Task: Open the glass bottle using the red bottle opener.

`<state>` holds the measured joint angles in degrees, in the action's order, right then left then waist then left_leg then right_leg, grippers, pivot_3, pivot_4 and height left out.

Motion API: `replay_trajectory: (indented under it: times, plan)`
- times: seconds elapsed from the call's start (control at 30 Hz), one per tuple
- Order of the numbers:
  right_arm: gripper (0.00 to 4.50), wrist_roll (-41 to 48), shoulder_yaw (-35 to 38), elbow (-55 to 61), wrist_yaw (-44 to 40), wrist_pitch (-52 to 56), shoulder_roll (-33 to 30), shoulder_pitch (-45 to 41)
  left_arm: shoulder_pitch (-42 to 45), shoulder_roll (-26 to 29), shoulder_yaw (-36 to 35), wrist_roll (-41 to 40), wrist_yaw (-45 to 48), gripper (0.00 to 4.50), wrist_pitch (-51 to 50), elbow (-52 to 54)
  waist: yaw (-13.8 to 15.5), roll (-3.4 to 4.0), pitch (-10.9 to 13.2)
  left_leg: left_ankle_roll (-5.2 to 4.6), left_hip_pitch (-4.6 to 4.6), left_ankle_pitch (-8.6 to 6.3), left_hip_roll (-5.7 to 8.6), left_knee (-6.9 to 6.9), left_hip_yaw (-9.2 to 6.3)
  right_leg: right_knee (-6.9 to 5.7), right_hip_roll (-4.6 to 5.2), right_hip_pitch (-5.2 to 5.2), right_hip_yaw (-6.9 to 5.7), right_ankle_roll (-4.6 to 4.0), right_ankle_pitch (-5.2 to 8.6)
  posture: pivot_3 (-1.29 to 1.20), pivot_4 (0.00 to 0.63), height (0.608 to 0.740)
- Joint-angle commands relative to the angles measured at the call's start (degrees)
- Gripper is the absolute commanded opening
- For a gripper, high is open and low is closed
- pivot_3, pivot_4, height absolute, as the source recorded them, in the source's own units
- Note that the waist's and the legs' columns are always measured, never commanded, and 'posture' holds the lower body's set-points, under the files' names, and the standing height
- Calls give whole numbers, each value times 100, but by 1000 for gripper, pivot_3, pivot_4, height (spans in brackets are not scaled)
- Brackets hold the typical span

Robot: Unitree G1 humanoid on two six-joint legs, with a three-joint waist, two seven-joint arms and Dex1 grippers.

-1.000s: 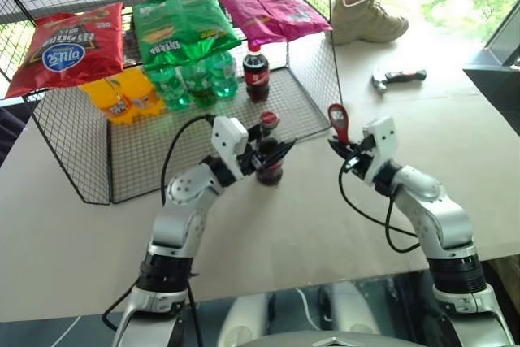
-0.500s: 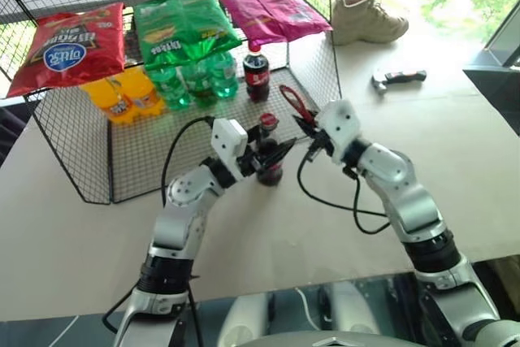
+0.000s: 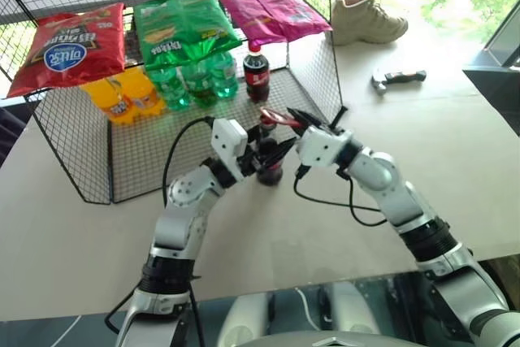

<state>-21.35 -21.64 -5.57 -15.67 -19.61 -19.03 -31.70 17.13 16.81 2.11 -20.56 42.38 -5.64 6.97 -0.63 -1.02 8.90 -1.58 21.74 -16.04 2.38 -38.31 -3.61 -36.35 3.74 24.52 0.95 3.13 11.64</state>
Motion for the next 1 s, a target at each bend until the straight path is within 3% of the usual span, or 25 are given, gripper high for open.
replay_trajectory:
  times: [0.03,0.37,0.7,1.0]
  plan:
    - [0,-292,-164,-154,162,-670,41,-98,6,-32,69,-12,1,2250,1,49,-1,0,0,0,0,0,0,0,0,0,0,0,0,0,0,0,150,740]
    - [0,-726,-370,-913,226,-1111,279,-385,-98,-2,40,-39,2,2250,-53,95,-16,2,-4,0,-20,0,-1,0,0,-1,-2,-18,2,-1,0,0,150,740]
    - [0,-811,-426,-1120,187,-1476,376,-490,-96,-30,50,0,1,2250,6,13,-19,3,-3,-18,-96,-11,-3,15,0,10,-5,-89,3,-2,2,0,150,740]
    - [0,-1017,-352,-1327,258,-1823,79,-731,-37,-81,87,40,49,2250,45,-99,-17,3,-3,-11,-96,-6,-3,14,1,10,-4,-89,4,-2,2,0,150,740]
